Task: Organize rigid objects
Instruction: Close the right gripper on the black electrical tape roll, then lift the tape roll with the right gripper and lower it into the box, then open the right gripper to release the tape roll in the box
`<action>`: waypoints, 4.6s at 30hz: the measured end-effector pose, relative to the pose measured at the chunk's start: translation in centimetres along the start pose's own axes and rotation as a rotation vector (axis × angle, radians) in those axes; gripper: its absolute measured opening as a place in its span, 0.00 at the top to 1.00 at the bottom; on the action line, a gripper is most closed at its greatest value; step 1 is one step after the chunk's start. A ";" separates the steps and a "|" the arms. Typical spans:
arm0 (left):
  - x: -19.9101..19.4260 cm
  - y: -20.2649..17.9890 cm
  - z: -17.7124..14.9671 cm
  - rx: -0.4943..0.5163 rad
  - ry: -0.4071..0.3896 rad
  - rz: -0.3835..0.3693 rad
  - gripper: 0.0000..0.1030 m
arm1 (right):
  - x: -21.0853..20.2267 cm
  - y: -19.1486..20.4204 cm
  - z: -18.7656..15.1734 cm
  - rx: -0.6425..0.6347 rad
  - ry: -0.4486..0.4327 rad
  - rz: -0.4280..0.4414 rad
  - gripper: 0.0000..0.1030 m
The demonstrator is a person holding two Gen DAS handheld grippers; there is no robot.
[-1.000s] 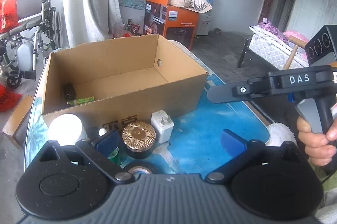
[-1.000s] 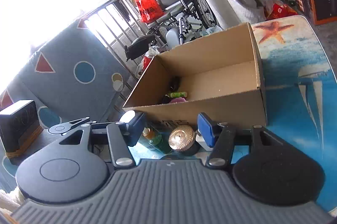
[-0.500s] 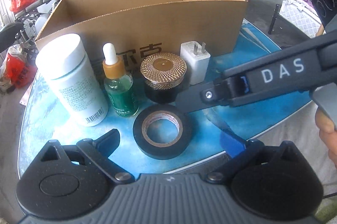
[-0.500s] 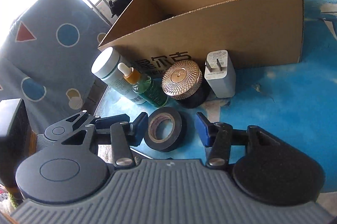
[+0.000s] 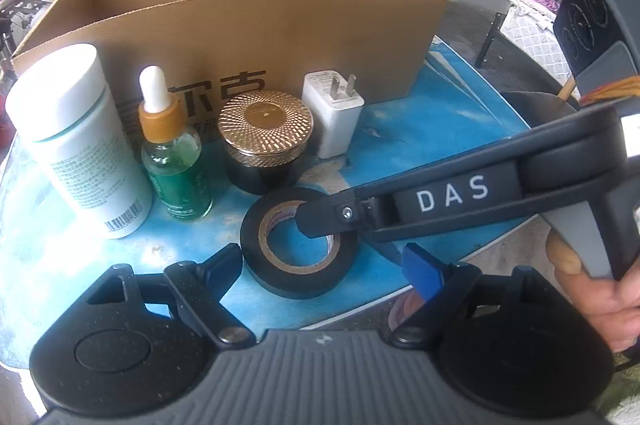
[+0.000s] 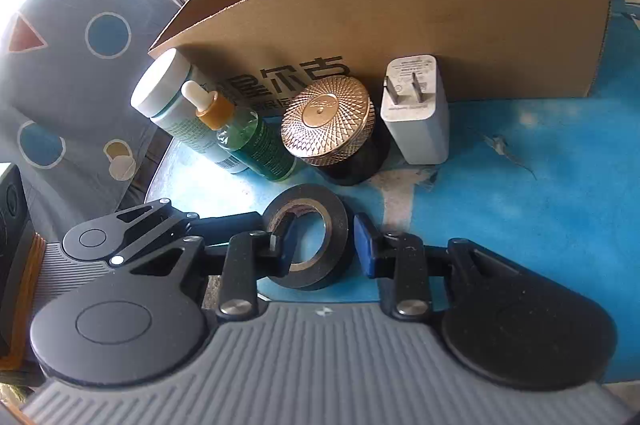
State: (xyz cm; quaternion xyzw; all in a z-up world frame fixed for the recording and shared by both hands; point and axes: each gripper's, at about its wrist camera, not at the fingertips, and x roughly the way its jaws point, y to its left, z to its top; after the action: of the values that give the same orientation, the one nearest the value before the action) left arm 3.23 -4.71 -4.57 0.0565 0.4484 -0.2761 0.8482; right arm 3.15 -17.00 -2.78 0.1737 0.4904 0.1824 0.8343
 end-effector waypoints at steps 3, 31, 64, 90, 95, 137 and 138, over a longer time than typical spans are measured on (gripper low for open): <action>0.7 -1.0 0.5 0.032 -0.008 -0.037 0.15 | -1.3 -1.5 -0.5 0.038 -0.022 -0.012 0.71; 0.5 -0.6 -0.5 0.045 -0.131 -0.154 0.00 | -4.0 -6.1 -2.5 0.112 -0.147 0.038 0.01; 0.9 -2.9 0.0 0.163 -0.077 0.021 0.32 | -3.2 -2.5 -2.8 -0.093 -0.146 -0.083 0.57; -7.8 -4.4 3.2 0.178 -0.299 0.076 0.35 | -9.6 3.9 -0.8 -0.273 -0.335 -0.139 0.84; -11.6 -2.6 7.8 0.193 -0.385 0.129 0.35 | -12.7 6.8 4.2 -0.367 -0.413 -0.086 0.84; 7.6 14.3 22.9 0.046 0.150 0.255 0.30 | 17.1 -2.7 29.7 0.101 0.175 0.061 0.67; 6.9 14.1 23.0 0.044 0.133 0.252 0.30 | 16.5 -2.8 29.8 0.116 0.164 0.077 0.66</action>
State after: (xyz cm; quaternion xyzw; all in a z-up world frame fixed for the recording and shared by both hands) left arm 30.40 -3.64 1.38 0.1488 0.4868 -0.1728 0.8432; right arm 37.24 -14.95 -2.90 0.2247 0.5597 0.1993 0.7723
